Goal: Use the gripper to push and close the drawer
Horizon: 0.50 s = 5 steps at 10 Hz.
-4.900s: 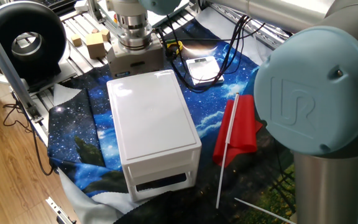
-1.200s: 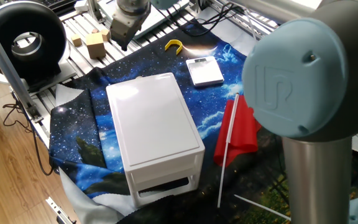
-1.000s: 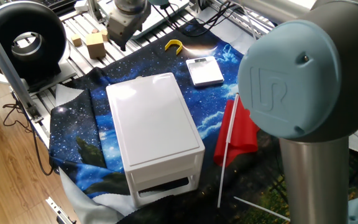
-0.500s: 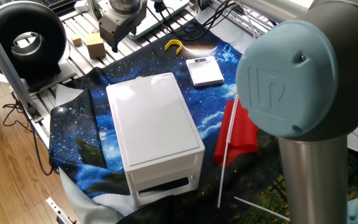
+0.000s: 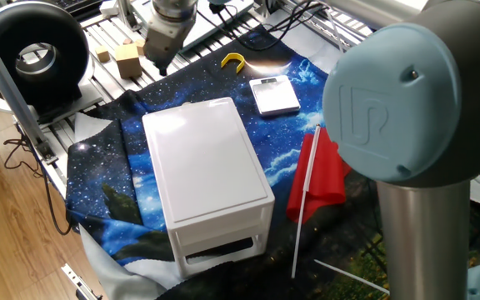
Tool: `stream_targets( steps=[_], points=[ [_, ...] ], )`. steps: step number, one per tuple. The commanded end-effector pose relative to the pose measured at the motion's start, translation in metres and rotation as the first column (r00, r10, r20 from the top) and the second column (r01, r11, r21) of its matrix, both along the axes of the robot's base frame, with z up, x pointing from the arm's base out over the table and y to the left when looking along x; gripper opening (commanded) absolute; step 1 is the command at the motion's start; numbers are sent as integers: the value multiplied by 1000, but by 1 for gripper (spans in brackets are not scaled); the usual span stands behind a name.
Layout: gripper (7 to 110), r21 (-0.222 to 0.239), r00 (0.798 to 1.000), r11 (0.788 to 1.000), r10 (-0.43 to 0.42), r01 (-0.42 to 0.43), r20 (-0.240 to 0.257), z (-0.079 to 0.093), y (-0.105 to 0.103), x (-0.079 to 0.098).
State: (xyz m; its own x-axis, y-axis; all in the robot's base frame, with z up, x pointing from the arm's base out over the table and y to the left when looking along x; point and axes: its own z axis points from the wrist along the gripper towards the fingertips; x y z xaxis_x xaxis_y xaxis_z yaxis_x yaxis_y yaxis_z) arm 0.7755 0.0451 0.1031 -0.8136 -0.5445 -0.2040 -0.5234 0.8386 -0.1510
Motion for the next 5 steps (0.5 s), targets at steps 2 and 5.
stream_targets(
  steps=[2, 5],
  points=[
    [7, -74, 990, 988, 140, -137, 37, 3, -11, 10],
    [7, -88, 966, 967, 247, -240, 78, 1, -18, 6]
  ],
)
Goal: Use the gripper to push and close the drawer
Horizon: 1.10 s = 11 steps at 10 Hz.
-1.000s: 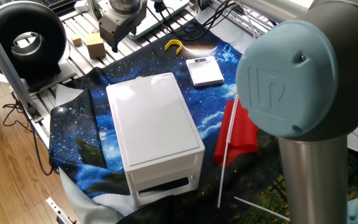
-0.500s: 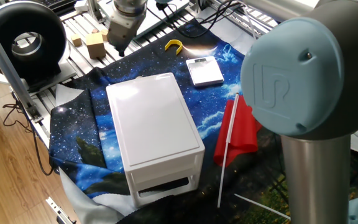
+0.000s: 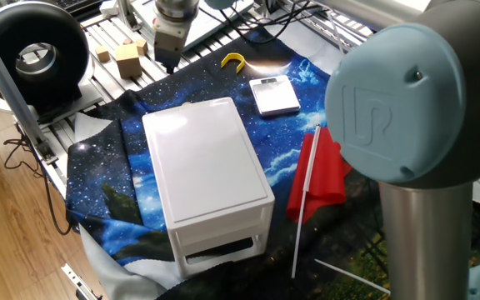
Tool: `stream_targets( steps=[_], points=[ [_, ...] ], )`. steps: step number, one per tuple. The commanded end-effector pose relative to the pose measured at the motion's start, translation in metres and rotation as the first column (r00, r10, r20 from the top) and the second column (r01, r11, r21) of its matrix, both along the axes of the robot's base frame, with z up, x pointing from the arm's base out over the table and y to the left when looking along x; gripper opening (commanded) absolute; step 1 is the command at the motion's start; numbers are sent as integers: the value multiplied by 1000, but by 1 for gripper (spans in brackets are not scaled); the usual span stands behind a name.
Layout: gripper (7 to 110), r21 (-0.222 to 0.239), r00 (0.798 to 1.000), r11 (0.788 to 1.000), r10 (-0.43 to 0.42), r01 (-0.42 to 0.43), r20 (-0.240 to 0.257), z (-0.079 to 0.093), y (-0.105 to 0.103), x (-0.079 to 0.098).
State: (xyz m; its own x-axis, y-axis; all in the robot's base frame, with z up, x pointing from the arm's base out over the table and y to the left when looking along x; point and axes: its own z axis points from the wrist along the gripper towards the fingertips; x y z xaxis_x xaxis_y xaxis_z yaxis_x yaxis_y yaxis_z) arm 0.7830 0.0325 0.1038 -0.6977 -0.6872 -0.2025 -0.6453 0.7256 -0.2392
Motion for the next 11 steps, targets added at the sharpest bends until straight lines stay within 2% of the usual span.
stream_targets(
  steps=[1, 2, 4, 5, 7, 8, 11],
  points=[
    [7, 0, 994, 994, 111, -111, 23, 0, -6, -10],
    [7, -26, 991, 990, 136, -135, 22, 1, -14, -14],
    [7, -33, 990, 990, 137, -137, 24, 1, -17, -16],
    [7, -28, 990, 990, 139, -138, 22, -2, -14, -17],
    [7, 32, 995, 995, 98, -98, -3, -5, -4, -24],
    [7, 46, 997, 996, 73, -73, 2, -4, -3, -23],
    [7, 27, 998, 997, 70, -70, 1, -4, -5, -20]
  ],
)
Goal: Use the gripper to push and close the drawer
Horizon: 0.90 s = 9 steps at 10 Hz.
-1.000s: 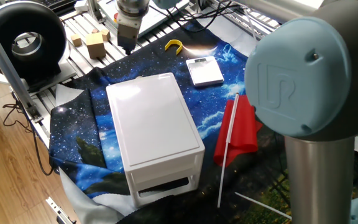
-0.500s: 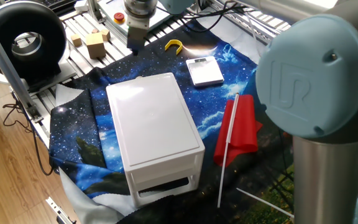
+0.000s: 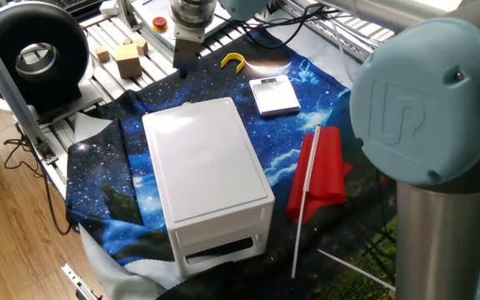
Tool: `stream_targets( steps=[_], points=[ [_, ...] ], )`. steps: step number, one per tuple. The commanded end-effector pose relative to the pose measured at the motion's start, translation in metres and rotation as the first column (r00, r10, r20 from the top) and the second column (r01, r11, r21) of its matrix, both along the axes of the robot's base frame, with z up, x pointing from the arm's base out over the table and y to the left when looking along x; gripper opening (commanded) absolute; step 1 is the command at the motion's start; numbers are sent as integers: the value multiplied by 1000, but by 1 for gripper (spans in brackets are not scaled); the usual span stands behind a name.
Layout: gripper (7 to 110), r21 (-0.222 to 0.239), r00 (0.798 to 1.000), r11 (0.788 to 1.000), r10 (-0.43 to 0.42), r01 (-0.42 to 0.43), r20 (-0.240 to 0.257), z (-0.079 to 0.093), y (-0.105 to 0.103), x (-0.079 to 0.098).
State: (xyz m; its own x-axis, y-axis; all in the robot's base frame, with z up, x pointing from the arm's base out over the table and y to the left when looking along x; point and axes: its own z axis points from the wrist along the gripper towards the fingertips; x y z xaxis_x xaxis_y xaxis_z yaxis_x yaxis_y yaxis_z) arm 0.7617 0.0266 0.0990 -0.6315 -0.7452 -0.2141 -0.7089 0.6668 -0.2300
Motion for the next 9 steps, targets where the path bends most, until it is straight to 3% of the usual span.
stream_targets(
  steps=[1, 3, 6, 9],
  points=[
    [7, -4, 1000, 1000, -29, 29, -2, 1, -3, 4],
    [7, -7, 999, 999, -38, 38, -4, 0, -4, 19],
    [7, -22, 999, 999, -27, 26, -39, 13, -8, 52],
    [7, -69, 998, 997, -46, 43, -48, 13, -20, 49]
  ],
)
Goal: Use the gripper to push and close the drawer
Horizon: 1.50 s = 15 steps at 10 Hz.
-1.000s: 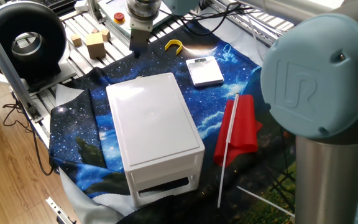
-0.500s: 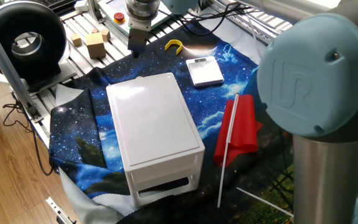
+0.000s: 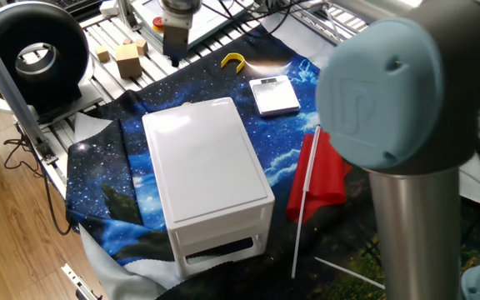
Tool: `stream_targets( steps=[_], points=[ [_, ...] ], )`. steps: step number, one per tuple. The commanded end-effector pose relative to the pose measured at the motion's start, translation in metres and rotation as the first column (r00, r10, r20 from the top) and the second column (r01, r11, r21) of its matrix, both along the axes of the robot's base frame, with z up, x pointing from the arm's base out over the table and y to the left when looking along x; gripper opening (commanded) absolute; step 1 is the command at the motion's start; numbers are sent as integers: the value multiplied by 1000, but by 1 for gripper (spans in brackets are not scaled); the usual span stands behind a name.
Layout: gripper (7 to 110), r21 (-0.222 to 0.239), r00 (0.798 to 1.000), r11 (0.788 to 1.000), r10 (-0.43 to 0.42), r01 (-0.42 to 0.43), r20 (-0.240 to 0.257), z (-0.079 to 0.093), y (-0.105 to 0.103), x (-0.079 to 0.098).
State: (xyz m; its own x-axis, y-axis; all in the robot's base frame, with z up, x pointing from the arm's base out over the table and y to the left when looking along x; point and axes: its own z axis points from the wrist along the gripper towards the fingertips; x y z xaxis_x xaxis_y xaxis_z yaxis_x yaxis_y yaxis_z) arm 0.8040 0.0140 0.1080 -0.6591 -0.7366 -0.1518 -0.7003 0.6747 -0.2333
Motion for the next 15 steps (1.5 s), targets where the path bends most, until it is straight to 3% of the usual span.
stream_targets(
  steps=[1, 3, 5, 7, 12, 15],
  points=[
    [7, -7, 1000, 1000, -14, 14, -1, 4, -4, 9],
    [7, 15, 1000, 1000, 0, 0, -19, 2, 2, 4],
    [7, 66, 999, 998, -16, 18, -34, 1, 13, 1],
    [7, 4, 995, 996, -86, 87, -51, 1, -5, -4],
    [7, -30, 992, 993, -112, 110, -57, 1, -15, -7],
    [7, -47, 996, 998, -34, 30, -82, 0, -14, -12]
  ],
)
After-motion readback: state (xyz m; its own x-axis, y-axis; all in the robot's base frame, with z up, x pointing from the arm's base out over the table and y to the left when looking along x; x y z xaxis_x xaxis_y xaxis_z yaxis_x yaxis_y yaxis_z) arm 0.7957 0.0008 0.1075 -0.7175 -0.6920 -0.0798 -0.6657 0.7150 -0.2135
